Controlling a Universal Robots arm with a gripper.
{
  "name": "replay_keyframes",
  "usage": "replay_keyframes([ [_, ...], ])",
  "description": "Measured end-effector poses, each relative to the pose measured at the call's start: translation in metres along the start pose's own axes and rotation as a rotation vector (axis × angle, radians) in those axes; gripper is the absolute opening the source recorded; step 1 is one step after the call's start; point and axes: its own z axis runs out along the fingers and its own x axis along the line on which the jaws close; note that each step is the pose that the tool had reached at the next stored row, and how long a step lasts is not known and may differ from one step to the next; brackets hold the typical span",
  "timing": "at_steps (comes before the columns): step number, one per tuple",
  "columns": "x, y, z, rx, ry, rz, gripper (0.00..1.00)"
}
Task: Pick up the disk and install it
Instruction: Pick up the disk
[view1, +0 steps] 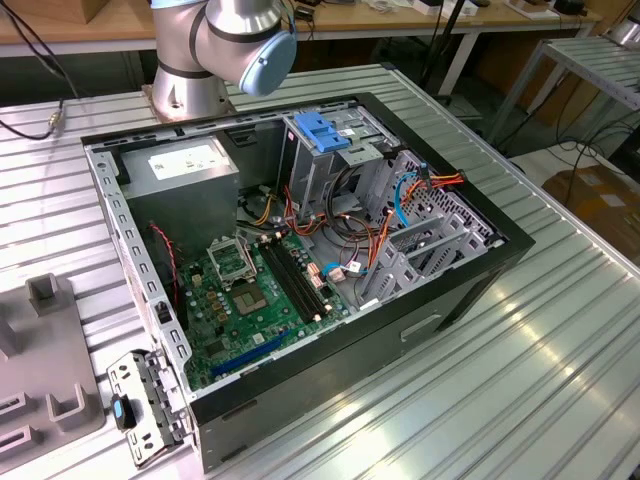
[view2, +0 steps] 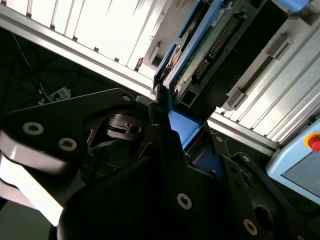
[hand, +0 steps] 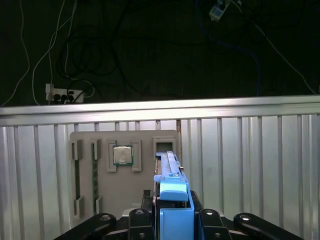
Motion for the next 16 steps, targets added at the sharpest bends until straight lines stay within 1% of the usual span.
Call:
replay_keyframes([
  [16, 0.0003, -0.0005, -0.0186, -0.0001, 0.0000, 0.000, 0.37],
])
